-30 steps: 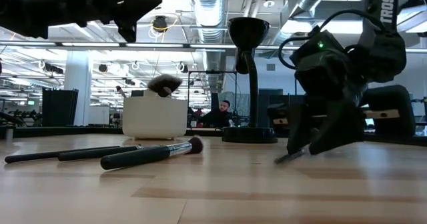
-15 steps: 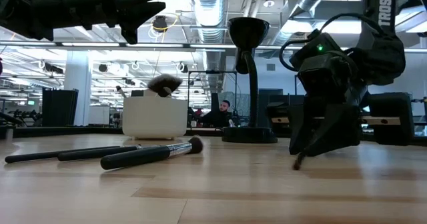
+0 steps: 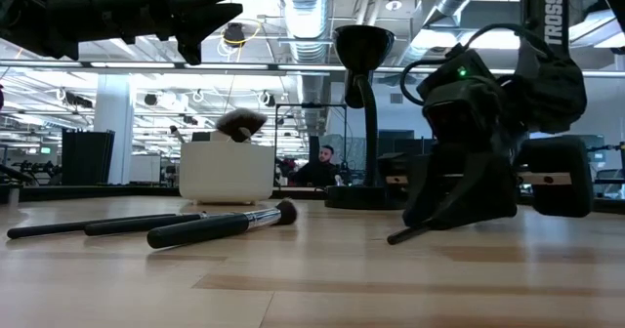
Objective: Put items in baskets/containers
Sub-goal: Put the eyeshadow brush into the organizer
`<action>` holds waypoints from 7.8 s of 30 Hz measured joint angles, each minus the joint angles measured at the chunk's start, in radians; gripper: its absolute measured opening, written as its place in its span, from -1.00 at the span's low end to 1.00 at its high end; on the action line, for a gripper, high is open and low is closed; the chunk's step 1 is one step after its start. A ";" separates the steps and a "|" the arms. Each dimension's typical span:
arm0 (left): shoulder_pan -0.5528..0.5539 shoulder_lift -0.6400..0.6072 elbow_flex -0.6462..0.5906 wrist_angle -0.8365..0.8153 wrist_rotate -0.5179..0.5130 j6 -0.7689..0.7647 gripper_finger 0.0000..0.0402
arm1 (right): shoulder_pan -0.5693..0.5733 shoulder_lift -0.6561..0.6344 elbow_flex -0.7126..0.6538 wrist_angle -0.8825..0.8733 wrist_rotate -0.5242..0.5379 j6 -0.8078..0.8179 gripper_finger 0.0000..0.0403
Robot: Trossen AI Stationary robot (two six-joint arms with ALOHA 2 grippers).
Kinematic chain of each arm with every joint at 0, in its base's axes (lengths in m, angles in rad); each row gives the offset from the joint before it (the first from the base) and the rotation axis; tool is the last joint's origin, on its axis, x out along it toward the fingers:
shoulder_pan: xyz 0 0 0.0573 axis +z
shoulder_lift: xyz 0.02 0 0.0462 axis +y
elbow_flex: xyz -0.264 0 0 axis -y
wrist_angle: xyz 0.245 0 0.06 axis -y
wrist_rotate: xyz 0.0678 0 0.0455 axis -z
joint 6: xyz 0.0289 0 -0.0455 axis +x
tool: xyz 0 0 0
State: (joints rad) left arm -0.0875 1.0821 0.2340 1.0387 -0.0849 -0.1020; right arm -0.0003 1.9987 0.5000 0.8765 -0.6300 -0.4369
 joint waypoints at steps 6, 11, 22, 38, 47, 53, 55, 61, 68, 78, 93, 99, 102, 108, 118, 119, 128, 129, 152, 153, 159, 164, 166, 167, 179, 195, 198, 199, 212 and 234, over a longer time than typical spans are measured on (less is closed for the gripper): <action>0.000 0.000 0.000 0.000 0.000 0.000 -0.35 | -0.002 0.024 0.004 -0.013 -0.032 -0.061 -0.50; 0.000 0.007 0.001 0.002 0.021 -0.001 -0.35 | -0.010 0.058 0.014 0.014 -0.093 -0.069 -0.80; -0.022 0.272 0.092 -0.010 0.170 -0.142 -0.35 | -0.019 0.113 0.110 0.102 -0.076 0.112 -0.97; -0.158 0.651 0.161 -0.017 0.183 -0.383 -0.35 | 0.036 0.120 0.331 -0.090 0.137 0.123 -0.93; -0.162 0.663 0.156 -0.027 0.134 -0.326 -0.35 | 0.036 0.112 0.392 -0.088 0.121 0.123 -0.95; -0.161 0.662 0.156 -0.080 0.129 -0.334 -0.35 | 0.024 0.108 0.433 -0.088 0.120 0.124 -0.93; -0.162 0.661 0.157 -0.096 0.129 -0.349 -0.35 | 0.020 0.108 0.442 -0.093 0.120 0.124 -0.96; -0.161 0.661 0.157 -0.104 0.129 -0.357 -0.35 | 0.004 0.108 0.451 -0.094 0.120 0.123 -0.92; -0.158 0.661 0.156 -0.113 0.120 -0.362 -0.63 | -0.002 0.107 0.451 -0.077 0.118 0.115 -0.95; -0.158 0.663 0.156 -0.127 0.032 -0.390 -0.93 | 0.001 0.084 0.451 -0.083 0.122 0.116 -0.65; -0.158 0.436 0.156 -0.110 -0.154 -0.136 -0.92 | -0.008 -0.489 0.452 -0.676 0.352 0.220 -0.29; -0.175 0.250 0.157 -0.126 -0.155 0.029 -0.94 | 0.021 -0.431 0.417 -0.595 0.402 0.237 -0.29; -0.182 0.201 0.156 -0.125 -0.155 0.105 -0.92 | 0.033 -0.350 0.410 -0.385 0.426 0.222 -0.31; -0.181 0.180 0.156 -0.133 -0.159 0.144 -0.93 | 0.028 -0.275 0.411 -0.069 0.427 0.254 -0.35; -0.172 0.180 0.156 -0.134 -0.159 0.162 -0.91 | 0.029 -0.283 0.419 0.007 0.421 0.264 -0.37; -0.172 0.180 0.156 -0.134 -0.159 0.162 -0.92 | 0.028 -0.283 0.419 0.009 0.421 0.264 -0.37; -0.172 0.180 0.156 -0.134 -0.200 0.158 -0.91 | 0.029 -0.283 0.421 0.057 0.421 0.299 -0.39; -0.172 0.180 0.156 -0.134 -0.203 0.158 -0.93 | 0.030 -0.283 0.421 0.058 0.420 0.305 -0.41; -0.172 0.181 0.156 -0.143 -0.215 0.173 -0.61 | 0.050 -0.293 0.421 -0.056 0.505 0.340 -0.94; -0.173 0.181 0.156 -0.142 -0.229 0.173 -0.56 | 0.054 -0.299 0.421 -0.071 0.531 0.340 -0.95; -0.171 0.181 0.156 -0.138 -0.330 0.177 -0.34 | 0.099 -0.351 0.421 -0.136 0.822 0.270 -0.95; -0.173 0.181 0.155 -0.140 -0.315 0.177 -0.32 | 0.099 -0.319 0.423 -0.108 1.115 0.199 -0.98; -0.172 0.181 0.155 -0.140 -0.320 0.177 -0.33 | 0.075 -0.274 0.421 -0.089 1.130 0.206 -0.97; -0.172 0.181 0.155 -0.139 -0.319 0.177 -0.34 | 0.063 -0.254 0.420 -0.066 1.130 0.204 -0.97; -0.172 0.181 0.155 -0.133 -0.319 0.176 -0.41 | -0.022 0.008 0.555 0.048 1.130 0.227 -0.94; -0.197 0.181 0.155 -0.133 -0.307 0.158 -0.36 | -0.022 0.076 0.626 -0.074 1.128 0.228 -0.63; -0.214 0.181 0.155 -0.134 -0.307 0.108 -0.35 | -0.022 0.076 0.626 -0.076 1.128 0.228 -0.52; -0.224 0.181 0.155 -0.137 -0.307 0.093 -0.35 | -0.020 0.076 0.626 -0.076 1.128 0.227 -0.48; -0.509 0.285 0.156 -0.435 -0.539 -0.268 -0.37 | 0.106 -0.293 0.625 -0.392 1.126 0.170 -0.13; -0.682 0.800 0.208 -0.420 -0.865 -0.722 -0.37 | 0.148 -0.367 0.626 -0.536 1.120 0.245 -0.27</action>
State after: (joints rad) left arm -0.7696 1.8820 0.4423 0.6191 -0.9496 -0.8242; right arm 0.1472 1.6313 1.1260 0.3400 0.4903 -0.1919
